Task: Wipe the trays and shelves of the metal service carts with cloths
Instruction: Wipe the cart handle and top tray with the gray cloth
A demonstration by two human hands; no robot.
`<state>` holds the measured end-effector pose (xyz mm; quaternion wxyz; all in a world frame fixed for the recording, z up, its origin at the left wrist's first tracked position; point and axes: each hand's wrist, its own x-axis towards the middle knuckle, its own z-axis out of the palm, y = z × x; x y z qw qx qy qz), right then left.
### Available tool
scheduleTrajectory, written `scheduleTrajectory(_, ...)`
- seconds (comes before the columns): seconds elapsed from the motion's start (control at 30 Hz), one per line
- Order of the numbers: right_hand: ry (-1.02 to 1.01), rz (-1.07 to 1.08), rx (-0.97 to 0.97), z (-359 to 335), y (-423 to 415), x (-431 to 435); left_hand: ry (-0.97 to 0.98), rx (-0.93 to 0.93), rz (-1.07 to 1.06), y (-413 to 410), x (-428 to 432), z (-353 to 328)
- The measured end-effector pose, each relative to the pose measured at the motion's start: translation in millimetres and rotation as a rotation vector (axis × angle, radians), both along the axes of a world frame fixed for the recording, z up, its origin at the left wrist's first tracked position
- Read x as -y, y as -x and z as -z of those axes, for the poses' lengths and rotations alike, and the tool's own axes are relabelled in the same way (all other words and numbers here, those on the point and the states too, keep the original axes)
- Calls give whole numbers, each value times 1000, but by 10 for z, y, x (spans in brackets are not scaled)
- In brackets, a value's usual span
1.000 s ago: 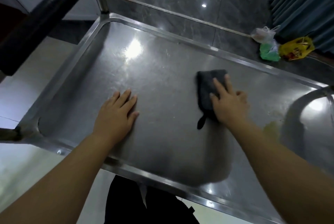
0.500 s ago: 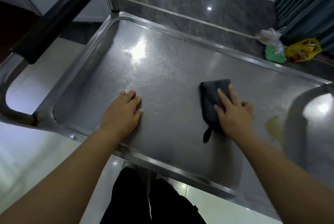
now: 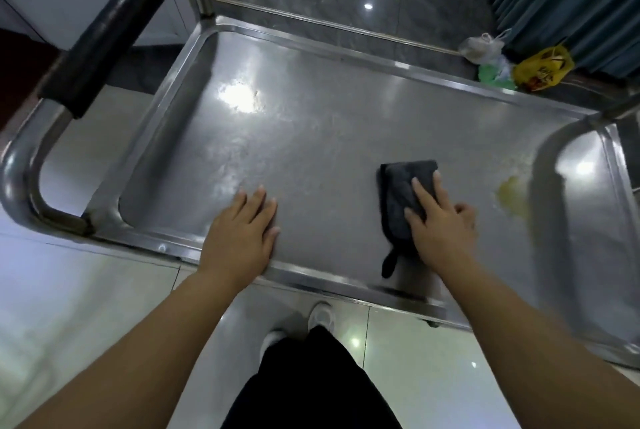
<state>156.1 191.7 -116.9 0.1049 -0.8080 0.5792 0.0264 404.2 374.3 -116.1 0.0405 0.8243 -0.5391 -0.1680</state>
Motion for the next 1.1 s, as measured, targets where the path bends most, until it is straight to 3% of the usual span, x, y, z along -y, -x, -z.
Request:
scheduleTrajectory(0.07, -24, 148, -35, -29, -165, -287, -24, 21, 5, 29, -16, 23)
scheduleTrajectory(0.1, -18, 116, -29, -34, -261, -494, -27, 33, 6, 34, -20, 32)
scheduleTrajectory(0.2, 52, -332, 103, -10, -302, -1054, -14, 55, 37, 26, -21, 20)
scheduleTrajectory(0.27, 86, -546, 157, -55, -70, -991, -15, 50, 54, 16, -20, 13)
scheduleTrajectory(0.33, 53, -384, 66, -101, 269, -749, -22, 51, 67, 11, -15, 15)
scheduleTrajectory(0.43, -52, 175, -71, -80, 675, -531, 12, 28, 42, 47, 9, -28)
scheduleTrajectory(0.5, -70, 313, -94, -90, 583, -673, 52, -1, 45, 137, 53, -76)
scheduleTrajectory(0.67, 30, -287, 80, -51, 327, -1158, 108, -113, 132, 476, 277, -111)
scheduleTrajectory(0.73, 57, -340, 90, -78, 553, -941, 106, -122, 164, 581, 416, -114)
scheduleTrajectory(0.87, 1, 175, -123, -70, 1106, -278, 62, -67, 160, 697, 625, -108)
scheduleTrajectory(0.97, -47, 448, -149, -12, 859, -90, 65, 6, 113, 763, 675, -80)
scheduleTrajectory(1.03, -67, 324, -80, 36, 481, -134, 67, 26, 79, 798, 711, -71)
scheduleTrajectory(1.1, -7, -103, -24, 97, 272, -238, 81, 32, 49, 818, 751, -76)
